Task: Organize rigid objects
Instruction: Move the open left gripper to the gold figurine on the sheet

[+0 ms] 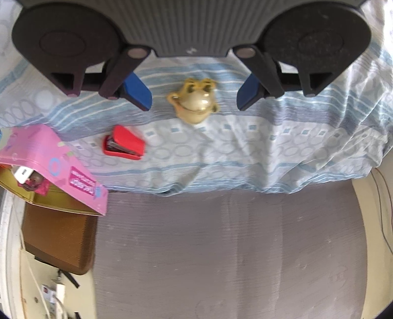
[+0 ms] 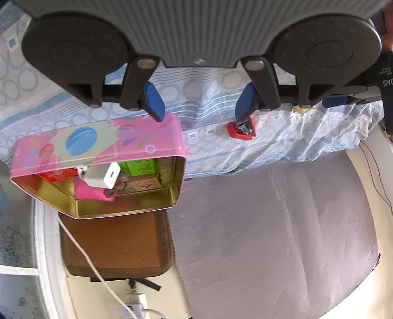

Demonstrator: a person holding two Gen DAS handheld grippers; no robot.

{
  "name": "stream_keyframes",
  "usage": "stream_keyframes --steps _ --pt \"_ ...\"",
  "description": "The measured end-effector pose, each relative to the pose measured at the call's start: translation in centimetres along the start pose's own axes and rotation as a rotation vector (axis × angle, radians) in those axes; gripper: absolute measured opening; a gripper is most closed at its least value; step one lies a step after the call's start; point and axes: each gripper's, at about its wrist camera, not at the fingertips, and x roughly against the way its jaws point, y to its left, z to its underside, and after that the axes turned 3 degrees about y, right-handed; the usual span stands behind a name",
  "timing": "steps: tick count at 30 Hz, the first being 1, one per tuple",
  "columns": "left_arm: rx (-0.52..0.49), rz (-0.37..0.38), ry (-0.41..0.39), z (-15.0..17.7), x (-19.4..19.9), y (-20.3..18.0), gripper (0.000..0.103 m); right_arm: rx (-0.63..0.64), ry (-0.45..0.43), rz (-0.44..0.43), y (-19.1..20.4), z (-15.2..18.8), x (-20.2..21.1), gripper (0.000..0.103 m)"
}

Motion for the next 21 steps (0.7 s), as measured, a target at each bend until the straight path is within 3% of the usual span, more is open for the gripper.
stream_keyframes --steps 13,21 --pt "0.043 -0.033 -0.039 -0.6 -0.2 3.3 0.085 0.1 0.04 -0.045 3.5 -0.2 -2.1 0.066" --pt "0.273 -0.112 -0.051 -0.4 -1.0 8.6 0.085 0.215 0.097 -0.101 7.0 0.0 -4.9 0.066"
